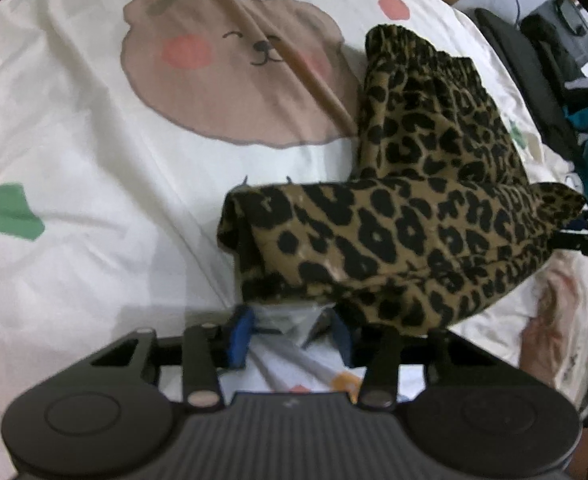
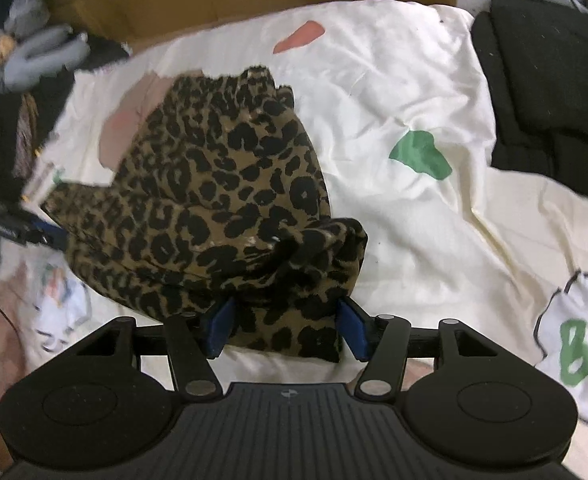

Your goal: Fold clothes

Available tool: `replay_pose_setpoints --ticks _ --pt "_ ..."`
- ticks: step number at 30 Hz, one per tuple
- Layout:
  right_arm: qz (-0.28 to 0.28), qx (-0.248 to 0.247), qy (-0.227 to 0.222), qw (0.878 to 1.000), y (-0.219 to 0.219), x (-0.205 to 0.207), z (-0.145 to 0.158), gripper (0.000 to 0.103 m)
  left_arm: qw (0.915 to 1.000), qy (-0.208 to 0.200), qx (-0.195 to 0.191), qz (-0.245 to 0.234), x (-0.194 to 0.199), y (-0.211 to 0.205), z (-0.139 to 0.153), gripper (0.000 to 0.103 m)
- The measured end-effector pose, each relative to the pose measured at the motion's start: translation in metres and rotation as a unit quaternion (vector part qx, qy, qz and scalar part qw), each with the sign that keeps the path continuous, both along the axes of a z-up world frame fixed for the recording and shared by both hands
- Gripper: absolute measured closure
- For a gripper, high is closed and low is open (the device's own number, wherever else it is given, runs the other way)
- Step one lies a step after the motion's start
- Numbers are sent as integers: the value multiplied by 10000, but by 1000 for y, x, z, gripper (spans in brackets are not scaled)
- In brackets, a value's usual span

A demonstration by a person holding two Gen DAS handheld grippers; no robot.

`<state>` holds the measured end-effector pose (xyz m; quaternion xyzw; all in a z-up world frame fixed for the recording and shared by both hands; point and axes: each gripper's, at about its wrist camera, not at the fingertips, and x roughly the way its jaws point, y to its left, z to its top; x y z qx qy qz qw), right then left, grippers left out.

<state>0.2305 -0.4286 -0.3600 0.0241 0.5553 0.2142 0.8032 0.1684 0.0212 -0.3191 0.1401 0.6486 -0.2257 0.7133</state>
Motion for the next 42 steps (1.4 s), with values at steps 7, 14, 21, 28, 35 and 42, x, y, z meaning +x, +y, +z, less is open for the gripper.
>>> replay_pose_setpoints --ticks 7,14,21,28,35,42 --pt "-114 -44 -220 9997 4 15 11 44 9987 -408 -289 -14 14 -9 27 61" --pt "-413 131 -476 9979 -3 33 25 46 9953 -806 -526 130 28 -15 56 61" --pt "-529 177 -639 9964 -8 33 33 46 9934 -943 -616 207 32 -11 57 61" --pt "-866 137 -479 9950 -20 43 13 46 9927 -975 -482 521 46 -1 33 61" --pt "-868 160 -466 9950 -15 61 -3 58 9934 -957 -441 458 59 -2 17 58" --pt "-854 66 -565 9947 -14 66 -4 101 9930 -1034 -448 339 68 -11 7 57"
